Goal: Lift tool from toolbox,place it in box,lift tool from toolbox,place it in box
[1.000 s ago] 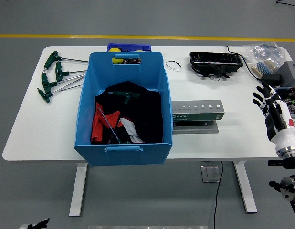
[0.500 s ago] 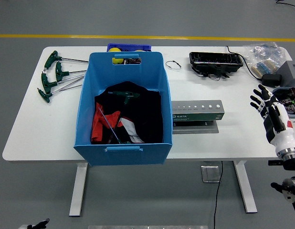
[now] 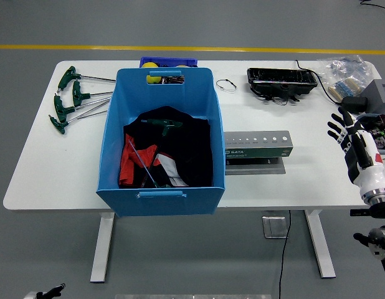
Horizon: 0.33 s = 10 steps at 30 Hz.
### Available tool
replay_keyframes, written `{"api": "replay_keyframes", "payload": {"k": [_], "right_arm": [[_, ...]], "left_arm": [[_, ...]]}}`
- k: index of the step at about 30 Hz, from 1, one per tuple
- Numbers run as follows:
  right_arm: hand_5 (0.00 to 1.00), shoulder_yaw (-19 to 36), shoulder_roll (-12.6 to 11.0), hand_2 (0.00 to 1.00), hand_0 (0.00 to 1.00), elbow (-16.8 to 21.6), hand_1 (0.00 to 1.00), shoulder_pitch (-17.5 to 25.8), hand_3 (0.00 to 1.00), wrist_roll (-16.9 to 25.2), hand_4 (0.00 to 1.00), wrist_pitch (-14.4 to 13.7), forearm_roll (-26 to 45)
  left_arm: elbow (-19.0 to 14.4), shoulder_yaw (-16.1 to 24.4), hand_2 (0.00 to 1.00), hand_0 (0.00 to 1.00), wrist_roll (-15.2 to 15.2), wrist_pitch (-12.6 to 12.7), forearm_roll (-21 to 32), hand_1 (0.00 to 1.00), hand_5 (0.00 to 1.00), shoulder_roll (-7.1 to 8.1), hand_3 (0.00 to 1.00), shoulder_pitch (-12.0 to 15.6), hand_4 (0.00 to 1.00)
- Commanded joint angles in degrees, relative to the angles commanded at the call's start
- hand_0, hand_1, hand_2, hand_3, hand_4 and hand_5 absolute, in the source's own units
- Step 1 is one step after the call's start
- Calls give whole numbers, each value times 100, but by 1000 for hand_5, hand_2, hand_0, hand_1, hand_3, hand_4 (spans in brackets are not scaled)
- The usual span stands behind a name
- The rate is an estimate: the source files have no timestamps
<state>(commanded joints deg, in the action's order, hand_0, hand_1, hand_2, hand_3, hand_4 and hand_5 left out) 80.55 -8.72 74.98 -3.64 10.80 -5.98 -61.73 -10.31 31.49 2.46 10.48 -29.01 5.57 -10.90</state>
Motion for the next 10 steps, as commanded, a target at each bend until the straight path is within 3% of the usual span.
{"api": "replay_keyframes", "payload": {"k": [10], "right_arm": [[931, -30, 50, 872, 896, -26, 848, -17, 898, -45, 998, -27, -21]], "left_arm": [[0, 95, 808, 848, 21, 2, -78, 826, 549, -18, 613, 13, 724]]}}
